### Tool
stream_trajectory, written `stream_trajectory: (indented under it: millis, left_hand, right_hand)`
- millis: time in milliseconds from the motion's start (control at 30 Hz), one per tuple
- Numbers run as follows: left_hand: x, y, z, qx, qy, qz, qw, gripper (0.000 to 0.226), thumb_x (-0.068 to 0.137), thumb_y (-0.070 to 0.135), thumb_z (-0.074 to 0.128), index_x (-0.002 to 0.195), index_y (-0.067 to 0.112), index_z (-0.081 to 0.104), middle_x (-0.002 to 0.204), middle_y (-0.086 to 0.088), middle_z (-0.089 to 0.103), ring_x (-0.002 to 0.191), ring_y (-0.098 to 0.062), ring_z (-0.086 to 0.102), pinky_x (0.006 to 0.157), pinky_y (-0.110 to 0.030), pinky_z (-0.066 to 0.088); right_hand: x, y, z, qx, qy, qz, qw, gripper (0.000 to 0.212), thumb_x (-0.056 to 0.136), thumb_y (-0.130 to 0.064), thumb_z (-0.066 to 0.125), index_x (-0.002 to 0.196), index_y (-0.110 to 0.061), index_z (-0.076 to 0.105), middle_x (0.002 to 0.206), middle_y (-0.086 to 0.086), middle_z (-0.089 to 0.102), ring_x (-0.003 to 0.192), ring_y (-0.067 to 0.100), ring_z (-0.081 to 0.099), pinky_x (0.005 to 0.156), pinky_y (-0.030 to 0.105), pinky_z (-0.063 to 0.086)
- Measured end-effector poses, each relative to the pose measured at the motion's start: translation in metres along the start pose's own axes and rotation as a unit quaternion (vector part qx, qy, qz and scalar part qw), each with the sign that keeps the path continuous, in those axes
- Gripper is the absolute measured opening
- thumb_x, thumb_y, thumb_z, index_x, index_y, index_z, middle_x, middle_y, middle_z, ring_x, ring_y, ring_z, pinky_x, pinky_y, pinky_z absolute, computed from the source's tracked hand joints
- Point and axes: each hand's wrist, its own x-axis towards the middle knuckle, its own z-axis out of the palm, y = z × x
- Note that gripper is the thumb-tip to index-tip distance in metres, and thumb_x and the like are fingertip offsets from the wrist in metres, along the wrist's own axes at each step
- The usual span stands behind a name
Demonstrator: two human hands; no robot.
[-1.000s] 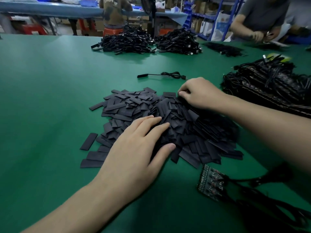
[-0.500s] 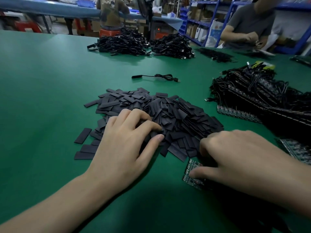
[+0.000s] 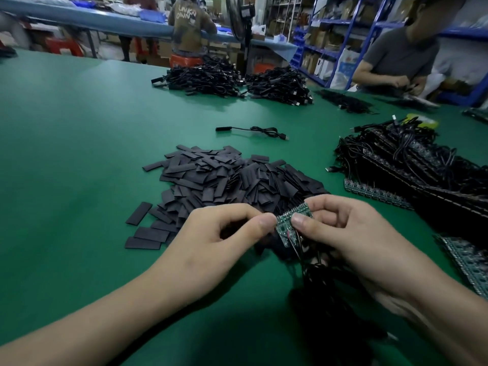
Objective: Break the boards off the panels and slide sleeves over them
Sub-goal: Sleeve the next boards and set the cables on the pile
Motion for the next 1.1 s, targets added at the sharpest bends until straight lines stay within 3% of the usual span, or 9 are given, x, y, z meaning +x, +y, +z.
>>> stream_trajectory:
  millis: [100,200,367,533,667,933,1100]
  left_hand:
    - [0.001,0.001,0.003,-0.065,-0.010,-0.015,0.998,0.041,0.084,0.061,0.059,0.081,0.021,0.070,0.066,-0.001,0.063,0.061,-0.010,0.050,0.058,-0.029,0.040]
    - [0.002,-0.002,0.002,-0.079,-0.013,-0.029,0.996,0.039,0.082,0.057,0.064,0.078,0.018,0.069,0.073,-0.021,0.064,0.061,-0.014,0.047,0.056,-0.036,0.036]
    - [0.001,-0.002,0.001,-0.112,-0.018,-0.048,0.992,0.033,0.083,0.051,0.073,0.072,0.021,0.067,0.054,0.000,0.062,0.048,-0.005,0.050,0.049,-0.014,0.036]
    - [0.000,-0.001,0.001,-0.148,-0.031,-0.054,0.987,0.024,0.083,0.038,0.071,0.069,0.020,0.067,0.058,-0.004,0.067,0.049,-0.002,0.055,0.052,-0.009,0.039]
    - [-0.001,-0.001,0.002,-0.158,-0.056,-0.068,0.984,0.027,0.081,0.041,0.071,0.071,0.017,0.068,0.058,-0.003,0.068,0.048,-0.006,0.054,0.049,-0.013,0.041]
    - [0.002,0.001,0.002,-0.222,-0.061,-0.063,0.971,0.017,0.080,0.024,0.069,0.067,0.014,0.068,0.054,-0.004,0.063,0.048,-0.007,0.057,0.052,-0.014,0.047]
    - [0.003,-0.003,0.000,-0.257,-0.048,-0.048,0.964,0.021,0.086,0.032,0.073,0.071,0.018,0.072,0.057,-0.002,0.063,0.060,-0.025,0.059,0.063,-0.023,0.051]
  right_hand:
    - [-0.005,0.008,0.018,0.078,-0.025,0.025,0.996,0.046,0.069,-0.026,0.078,0.107,-0.004,0.063,0.075,0.010,0.070,0.052,0.010,0.064,0.040,0.021,0.047]
    - [-0.008,0.015,0.026,0.107,-0.067,0.047,0.991,0.042,0.074,-0.026,0.076,0.106,0.000,0.066,0.087,0.019,0.075,0.064,0.018,0.072,0.049,0.027,0.055]
    - [-0.006,0.021,0.022,0.026,-0.063,-0.019,0.998,0.036,0.072,-0.041,0.073,0.090,-0.011,0.076,0.086,0.015,0.077,0.069,0.016,0.073,0.059,0.023,0.057]
    - [-0.005,0.025,0.021,0.036,-0.052,-0.048,0.997,0.020,0.077,-0.030,0.071,0.087,-0.015,0.079,0.085,0.010,0.079,0.064,0.014,0.073,0.057,0.018,0.055]
    - [-0.007,0.030,0.020,0.036,-0.058,-0.068,0.995,0.024,0.078,-0.027,0.070,0.089,-0.006,0.075,0.087,0.012,0.078,0.066,0.014,0.069,0.061,0.019,0.055]
    - [-0.004,0.035,0.018,0.118,-0.115,-0.043,0.985,0.021,0.086,-0.021,0.068,0.093,-0.003,0.075,0.080,0.013,0.077,0.065,0.012,0.069,0.060,0.019,0.056]
    - [0.000,0.027,0.012,0.156,-0.176,-0.034,0.971,0.018,0.084,-0.028,0.072,0.090,-0.012,0.079,0.086,0.015,0.078,0.067,0.013,0.071,0.062,0.020,0.057]
